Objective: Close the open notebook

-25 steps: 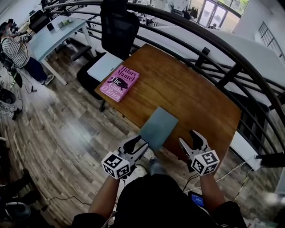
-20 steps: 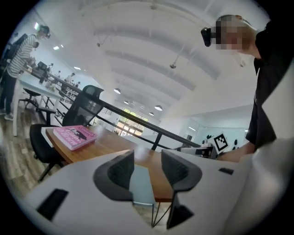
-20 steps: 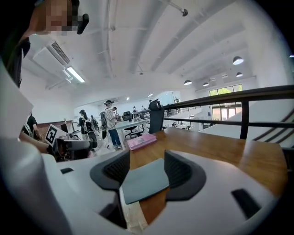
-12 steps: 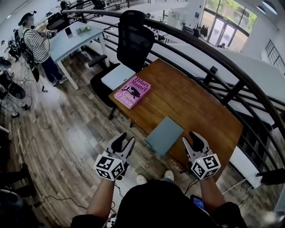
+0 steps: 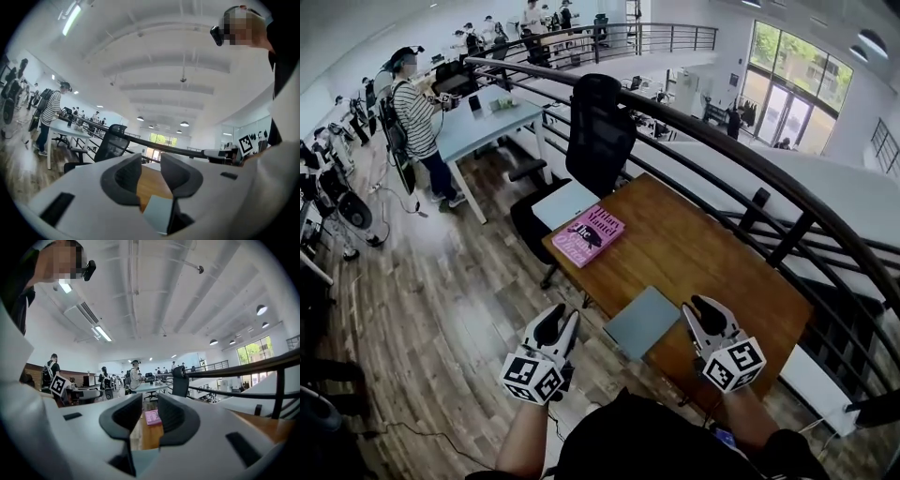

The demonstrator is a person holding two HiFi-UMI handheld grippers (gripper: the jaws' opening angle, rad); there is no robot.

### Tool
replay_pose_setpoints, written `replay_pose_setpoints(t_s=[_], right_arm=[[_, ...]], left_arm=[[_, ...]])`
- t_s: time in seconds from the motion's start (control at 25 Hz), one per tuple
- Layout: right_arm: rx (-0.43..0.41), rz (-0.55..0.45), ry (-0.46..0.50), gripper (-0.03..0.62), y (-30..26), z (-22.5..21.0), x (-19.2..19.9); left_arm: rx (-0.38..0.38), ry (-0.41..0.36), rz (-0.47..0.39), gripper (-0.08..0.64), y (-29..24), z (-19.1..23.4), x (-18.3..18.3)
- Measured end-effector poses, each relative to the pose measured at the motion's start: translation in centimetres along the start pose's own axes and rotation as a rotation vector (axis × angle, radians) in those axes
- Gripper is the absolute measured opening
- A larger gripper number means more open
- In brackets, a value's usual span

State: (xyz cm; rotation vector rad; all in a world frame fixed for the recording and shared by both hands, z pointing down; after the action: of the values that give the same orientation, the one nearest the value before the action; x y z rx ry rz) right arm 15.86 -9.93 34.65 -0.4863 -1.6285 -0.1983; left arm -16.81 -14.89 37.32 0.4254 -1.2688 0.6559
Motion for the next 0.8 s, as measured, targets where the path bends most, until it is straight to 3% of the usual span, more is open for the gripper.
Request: replay_pose_setpoints(t_s=[0.12, 0.24, 0.36, 0.56, 0.8], right_arm=[[-0.030, -0.030, 0.004, 0.078, 0.5, 0.1, -0.4], [-0.034, -0.051, -0.005, -0.003, 1.3, -0.8, -0.1], [-0.028, -0.046, -0.028, -0.005, 2.3, -2.2, 0.7], [-0.012, -0.052, -0.064, -0.005, 4.1, -3.0, 1.2], [-0.028, -0.079, -0.081, -0.005, 5.2, -2.7, 1.1]], left_arm=[[-0.017, 0.021, -0.063, 0.130, 0.8, -1.8, -0.5], [-0.028, -0.007, -0.085, 0.121, 1.0, -3.1, 0.2], [-0.062, -0.037, -0.079, 0.109, 1.4, -3.5, 0.9], [-0.131, -0.025, -0.089, 0.078, 3.3, -3.8, 1.3], [-0.141, -0.013, -0.063, 0.078, 3.8, -4.6, 1.8]])
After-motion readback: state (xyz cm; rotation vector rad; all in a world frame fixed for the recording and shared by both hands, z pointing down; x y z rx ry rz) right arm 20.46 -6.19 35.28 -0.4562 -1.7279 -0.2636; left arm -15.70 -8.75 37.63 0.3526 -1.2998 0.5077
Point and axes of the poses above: the fingertips, and each gripper's own axes: y backward along the fingers, z to its left, x out of its underside, the point moved 8 cm from there along y, backward along the fingers, and after that the axes turned 4 degrees about z, right-handed, at the moved point
